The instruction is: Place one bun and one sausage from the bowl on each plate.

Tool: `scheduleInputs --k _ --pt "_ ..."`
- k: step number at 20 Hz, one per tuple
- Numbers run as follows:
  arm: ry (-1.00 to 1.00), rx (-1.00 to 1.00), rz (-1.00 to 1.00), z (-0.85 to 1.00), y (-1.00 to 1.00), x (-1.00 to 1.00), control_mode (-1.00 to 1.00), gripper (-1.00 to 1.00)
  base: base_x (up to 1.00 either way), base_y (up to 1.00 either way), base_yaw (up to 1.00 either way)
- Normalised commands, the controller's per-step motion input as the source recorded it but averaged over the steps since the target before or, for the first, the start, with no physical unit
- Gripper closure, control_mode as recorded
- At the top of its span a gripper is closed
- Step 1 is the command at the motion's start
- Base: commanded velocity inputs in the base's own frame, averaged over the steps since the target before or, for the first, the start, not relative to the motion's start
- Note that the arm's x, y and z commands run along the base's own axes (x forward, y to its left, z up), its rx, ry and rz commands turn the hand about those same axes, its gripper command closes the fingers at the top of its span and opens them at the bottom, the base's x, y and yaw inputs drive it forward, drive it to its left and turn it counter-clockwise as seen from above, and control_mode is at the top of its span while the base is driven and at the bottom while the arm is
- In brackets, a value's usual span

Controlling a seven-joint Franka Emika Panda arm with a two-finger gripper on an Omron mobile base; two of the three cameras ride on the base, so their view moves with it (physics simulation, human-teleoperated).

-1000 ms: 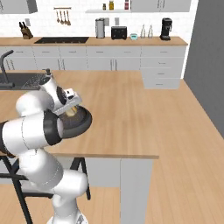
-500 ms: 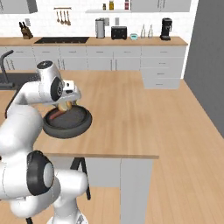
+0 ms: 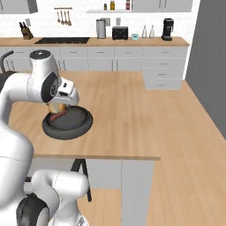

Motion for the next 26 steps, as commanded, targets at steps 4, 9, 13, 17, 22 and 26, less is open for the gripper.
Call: scheduleInputs --k 4,9,13,17,22,26 --pt "0.01 0.02 -0.1 0.0 0.0 -0.5 1.0 1.0 -0.5 0.01 -0.09" --pt "0.0 0.0 0.0 0.0 0.0 0.0 1.0 1.0 -0.97 0.82 -0.1" --pt "0.0 0.0 0.0 0.0 0.0 0.0 1.0 1.0 -0.44 1.0 0.07" --pt "0.0 0.0 0.0 0.0 0.0 0.0 1.0 1.0 -0.09 1.0 0.11" --pt "0.0 0.0 0.0 0.0 0.0 0.0 1.0 1.0 0.0 1.0 0.07" --pt "0.0 0.0 0.0 0.0 0.0 0.0 1.0 1.0 0.0 1.0 0.05"
